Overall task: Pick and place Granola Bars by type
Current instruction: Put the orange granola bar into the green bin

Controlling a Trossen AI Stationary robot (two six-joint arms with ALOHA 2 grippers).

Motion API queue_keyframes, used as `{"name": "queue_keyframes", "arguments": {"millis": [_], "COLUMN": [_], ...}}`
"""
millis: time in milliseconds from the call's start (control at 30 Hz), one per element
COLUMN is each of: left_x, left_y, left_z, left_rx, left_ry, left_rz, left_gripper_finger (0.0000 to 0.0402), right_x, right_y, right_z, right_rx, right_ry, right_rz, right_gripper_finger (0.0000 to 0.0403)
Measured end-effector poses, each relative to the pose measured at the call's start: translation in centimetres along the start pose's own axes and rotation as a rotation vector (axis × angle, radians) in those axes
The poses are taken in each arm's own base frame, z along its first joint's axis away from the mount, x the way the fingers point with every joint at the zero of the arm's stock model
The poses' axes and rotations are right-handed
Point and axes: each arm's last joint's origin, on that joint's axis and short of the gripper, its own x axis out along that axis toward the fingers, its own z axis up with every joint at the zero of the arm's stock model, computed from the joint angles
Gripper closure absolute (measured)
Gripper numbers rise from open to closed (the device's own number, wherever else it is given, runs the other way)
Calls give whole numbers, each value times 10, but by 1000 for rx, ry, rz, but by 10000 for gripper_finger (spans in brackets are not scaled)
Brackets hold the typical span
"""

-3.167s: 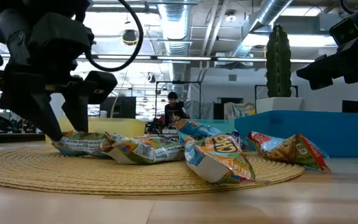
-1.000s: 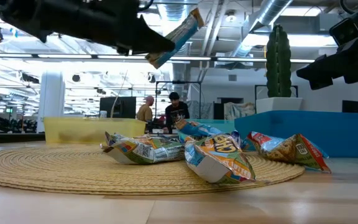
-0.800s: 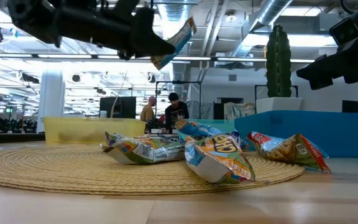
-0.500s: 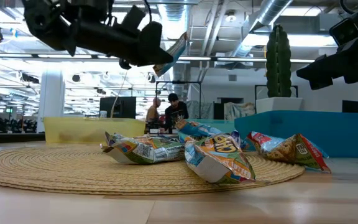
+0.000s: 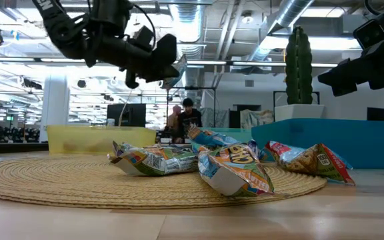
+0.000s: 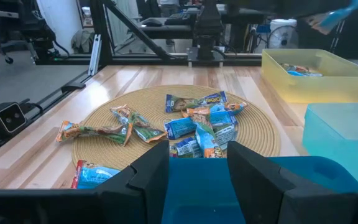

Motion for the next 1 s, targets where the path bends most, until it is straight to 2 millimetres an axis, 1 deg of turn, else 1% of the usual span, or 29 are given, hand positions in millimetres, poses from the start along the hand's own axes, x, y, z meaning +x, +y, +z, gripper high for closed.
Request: {"name": "queue_keyframes", "arguments": {"millis": [233, 300, 400, 467, 567, 700, 833, 900, 1000], "left_x": [37, 48, 66, 78, 94, 108, 115, 116, 116], "left_y": [2, 1, -1, -4, -4, -3, -3, -3, -2], "left_z": [28, 31, 31, 27, 12, -6, -21, -23, -23], "left_rx": [-27, -36, -98, -146, -194, -276, -354, -399, -464], "left_ry": [122, 154, 200, 238, 307, 361, 376, 374, 347], "left_rz": [25, 46, 42, 9, -31, -62, -75, -79, -27], "left_gripper_finger": [365, 365, 365, 365, 365, 365, 365, 365, 365], "right_x": [0, 0, 0, 0, 0, 0, 0, 0, 0], "right_y": [0, 0, 0, 0, 0, 0, 0, 0, 0], "right_z": [0, 0, 0, 0, 0, 0, 0, 0, 0], "right_rx": [0, 0, 0, 0, 0, 0, 0, 0, 0], "right_ry": [0, 0, 0, 0, 0, 0, 0, 0, 0], "right_rz": [0, 0, 0, 0, 0, 0, 0, 0, 0], "right_gripper_finger": [249, 249, 249, 249, 249, 249, 249, 249, 249]}}
